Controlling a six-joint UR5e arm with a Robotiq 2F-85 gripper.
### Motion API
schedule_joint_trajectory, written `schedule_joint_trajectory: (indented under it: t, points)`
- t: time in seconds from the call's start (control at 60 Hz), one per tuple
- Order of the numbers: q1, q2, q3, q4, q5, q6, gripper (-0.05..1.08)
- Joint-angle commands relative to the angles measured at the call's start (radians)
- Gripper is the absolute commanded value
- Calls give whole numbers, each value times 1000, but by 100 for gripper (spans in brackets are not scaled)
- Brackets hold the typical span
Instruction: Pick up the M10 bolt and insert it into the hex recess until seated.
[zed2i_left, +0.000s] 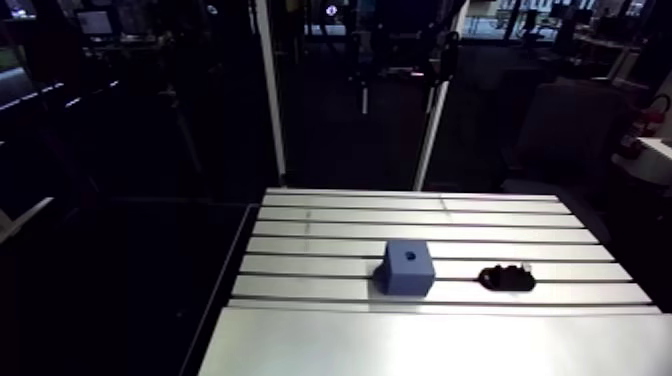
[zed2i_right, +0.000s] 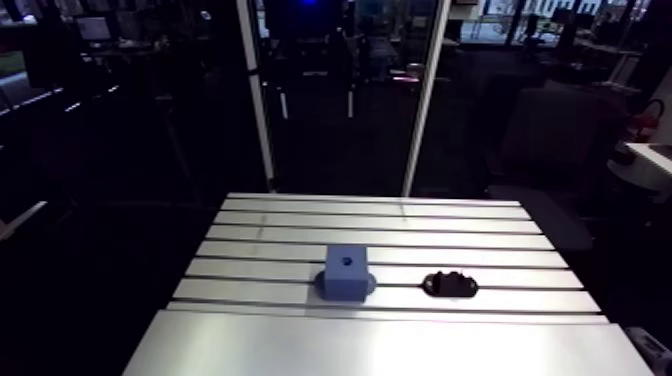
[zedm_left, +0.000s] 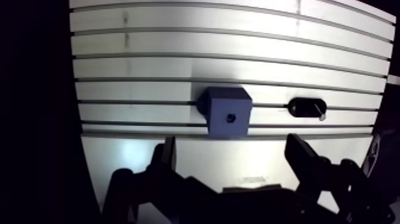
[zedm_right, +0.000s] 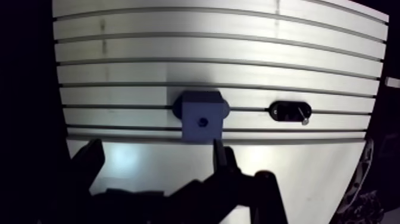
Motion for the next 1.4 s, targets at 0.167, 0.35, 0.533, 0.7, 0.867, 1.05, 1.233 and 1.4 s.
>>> schedule_joint_trajectory:
  t: [0.167, 0.35, 0.533, 0.7, 0.867, 1.05, 1.233, 1.4]
  points:
    - [-78, -54, 107, -134, -28, -91, 1]
    - [-131, -67, 159, -163, -51, -135, 1]
    - [-178, -69, 187, -167, -62, -192, 1]
    - [-224, -76, 211, -200, -61, -218, 1]
    - [-278, -85, 253, -258, -60, -282, 1]
    - [-335, -90, 313, -327, -46, -295, 1]
    - [-390, -93, 372, -399, 10, -378, 1]
    - [-478, -107, 415, -443, 75, -432, 1]
